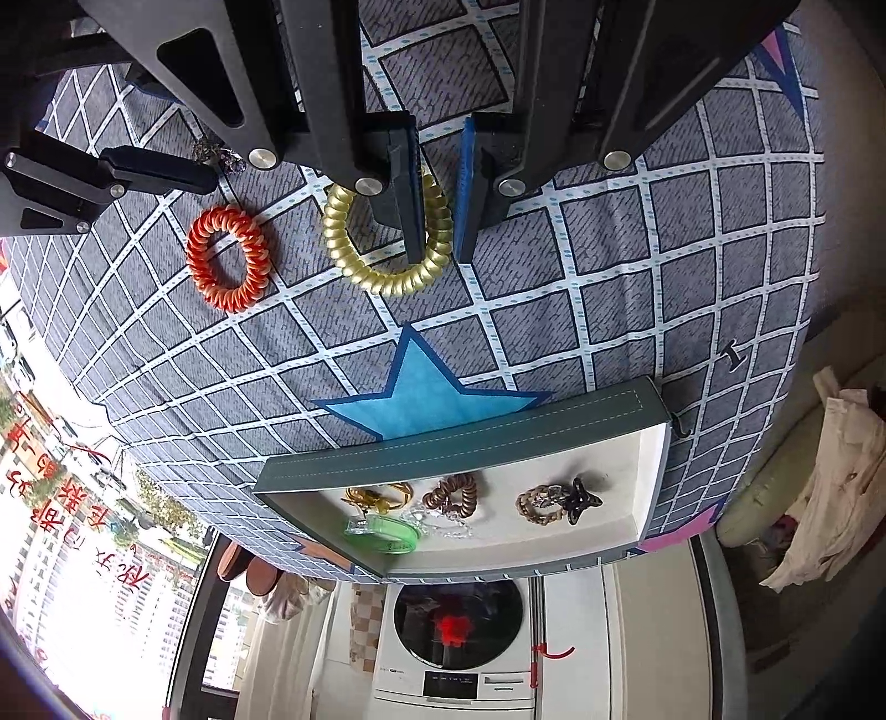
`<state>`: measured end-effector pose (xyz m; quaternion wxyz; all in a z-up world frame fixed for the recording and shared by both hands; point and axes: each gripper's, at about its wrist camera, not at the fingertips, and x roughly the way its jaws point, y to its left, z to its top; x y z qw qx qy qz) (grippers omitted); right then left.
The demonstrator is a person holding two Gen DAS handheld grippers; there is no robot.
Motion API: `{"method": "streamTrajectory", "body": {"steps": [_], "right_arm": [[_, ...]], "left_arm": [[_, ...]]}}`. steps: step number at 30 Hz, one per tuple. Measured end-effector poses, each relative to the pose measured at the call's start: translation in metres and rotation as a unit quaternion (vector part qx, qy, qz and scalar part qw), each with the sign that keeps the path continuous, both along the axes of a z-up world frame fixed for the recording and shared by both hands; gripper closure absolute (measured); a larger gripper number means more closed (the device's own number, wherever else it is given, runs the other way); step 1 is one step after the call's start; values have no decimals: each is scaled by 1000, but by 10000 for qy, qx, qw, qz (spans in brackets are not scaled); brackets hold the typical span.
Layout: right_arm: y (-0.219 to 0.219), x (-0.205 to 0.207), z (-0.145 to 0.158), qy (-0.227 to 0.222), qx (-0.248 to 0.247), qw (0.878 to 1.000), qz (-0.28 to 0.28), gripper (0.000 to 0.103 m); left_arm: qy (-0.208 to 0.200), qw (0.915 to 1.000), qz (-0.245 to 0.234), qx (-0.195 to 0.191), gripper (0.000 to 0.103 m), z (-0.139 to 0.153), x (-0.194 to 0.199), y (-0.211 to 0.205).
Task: Organize jewelry
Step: 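Grasp the yellow coil with the left tool while the right tool grasps the orange coil keychain's silver charm, then carry both held items up and over into the white tray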
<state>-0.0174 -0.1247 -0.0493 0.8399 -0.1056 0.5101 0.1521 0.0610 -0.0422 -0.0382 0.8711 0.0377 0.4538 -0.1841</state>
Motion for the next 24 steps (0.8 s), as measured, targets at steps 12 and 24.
{"method": "streamTrajectory", "body": {"steps": [12,24], "right_arm": [[-6,-1,5,31,283,9994,-174,91],[-36,24,45,-201,1073,9922,-605,91]], "left_arm": [[6,10000,45,-46,73,1,0,3],[-50,9993,233,-304,73,15,12,16]]}}
